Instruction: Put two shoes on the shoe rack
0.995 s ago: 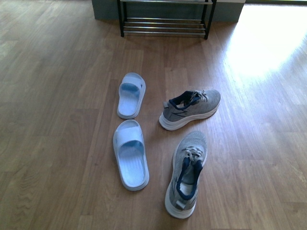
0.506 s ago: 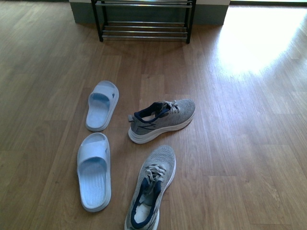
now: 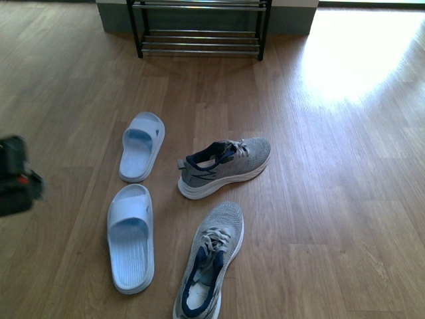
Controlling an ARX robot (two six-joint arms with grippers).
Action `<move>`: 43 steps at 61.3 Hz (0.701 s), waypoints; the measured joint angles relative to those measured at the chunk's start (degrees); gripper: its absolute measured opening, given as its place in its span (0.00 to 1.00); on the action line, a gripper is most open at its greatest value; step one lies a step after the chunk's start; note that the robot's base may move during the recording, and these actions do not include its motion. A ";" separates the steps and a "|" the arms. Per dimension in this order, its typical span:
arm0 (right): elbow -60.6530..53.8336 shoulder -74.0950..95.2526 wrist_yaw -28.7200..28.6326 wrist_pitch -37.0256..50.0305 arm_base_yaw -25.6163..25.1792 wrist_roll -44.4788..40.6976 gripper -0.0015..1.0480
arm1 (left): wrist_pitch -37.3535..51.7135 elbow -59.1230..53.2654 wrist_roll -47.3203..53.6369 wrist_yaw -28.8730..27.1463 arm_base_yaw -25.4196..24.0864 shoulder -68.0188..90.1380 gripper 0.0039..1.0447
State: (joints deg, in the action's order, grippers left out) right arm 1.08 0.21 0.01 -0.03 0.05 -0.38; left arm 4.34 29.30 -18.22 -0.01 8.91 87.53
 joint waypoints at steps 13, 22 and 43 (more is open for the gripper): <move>0.00 0.00 0.00 0.00 0.00 0.00 0.91 | 1.33 11.10 8.41 9.27 2.29 22.47 0.91; 0.00 0.00 0.00 0.00 0.00 0.00 0.91 | 3.48 15.23 8.85 14.99 4.61 32.02 0.91; 0.00 0.00 0.00 0.00 0.00 0.00 0.91 | 0.15 28.76 9.88 23.47 9.29 50.42 0.91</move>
State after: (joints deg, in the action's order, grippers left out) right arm 1.08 0.21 0.01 -0.03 0.05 -0.38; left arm 4.49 58.06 -8.34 23.46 18.20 137.95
